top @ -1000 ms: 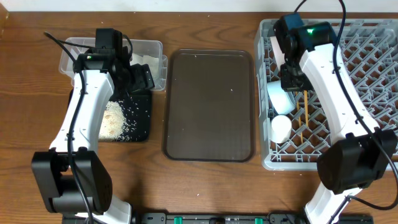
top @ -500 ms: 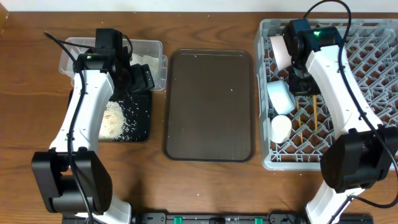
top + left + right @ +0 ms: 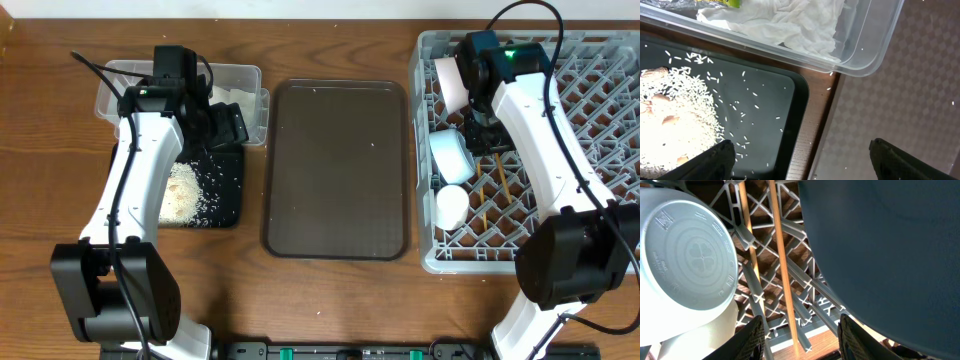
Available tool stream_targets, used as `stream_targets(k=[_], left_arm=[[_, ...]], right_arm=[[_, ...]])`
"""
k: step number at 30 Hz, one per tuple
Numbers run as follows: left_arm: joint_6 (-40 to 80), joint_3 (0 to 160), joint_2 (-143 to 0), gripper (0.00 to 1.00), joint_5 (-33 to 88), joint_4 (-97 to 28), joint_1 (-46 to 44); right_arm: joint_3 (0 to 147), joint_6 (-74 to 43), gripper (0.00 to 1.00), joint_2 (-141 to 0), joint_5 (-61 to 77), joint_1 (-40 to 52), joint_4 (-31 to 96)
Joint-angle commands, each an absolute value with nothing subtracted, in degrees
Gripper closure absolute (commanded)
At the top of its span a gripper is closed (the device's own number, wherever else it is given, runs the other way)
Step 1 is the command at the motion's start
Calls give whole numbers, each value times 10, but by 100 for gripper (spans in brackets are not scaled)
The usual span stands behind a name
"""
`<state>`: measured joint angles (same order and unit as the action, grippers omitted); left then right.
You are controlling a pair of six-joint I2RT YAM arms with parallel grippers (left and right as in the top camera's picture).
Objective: Sort waste into correct bins and load items into the dishwasher rack
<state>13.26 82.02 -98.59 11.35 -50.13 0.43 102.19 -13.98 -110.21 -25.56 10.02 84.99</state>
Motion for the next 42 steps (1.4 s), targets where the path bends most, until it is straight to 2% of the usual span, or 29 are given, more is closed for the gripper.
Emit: stream_targets(k=[1,8,23,28,30,31,42], left_arm=[[127,826,-981,12,106,-503,6],[127,826,-981,12,106,-503,6],[127,826,-981,12,106,-503,6],[127,826,-981,12,106,-503,6],[127,826,-981,12,106,-503,6],[127,826,-981,12,106,-503,6],[127,826,-981,12,106,-503,6]], right_arm=[[1019,-141,54,-1098,-263,96,850],[1020,-138,58,-1097,-245,101,833],[1117,-54,47,-1007,-122,145,820],[1125,-51,40,-935,-100,186,796],[1125,-51,17,-904,-100,202,794],[1125,-51,1,-888,-100,209,794],[1125,-50,1,-760,-117,240,807]])
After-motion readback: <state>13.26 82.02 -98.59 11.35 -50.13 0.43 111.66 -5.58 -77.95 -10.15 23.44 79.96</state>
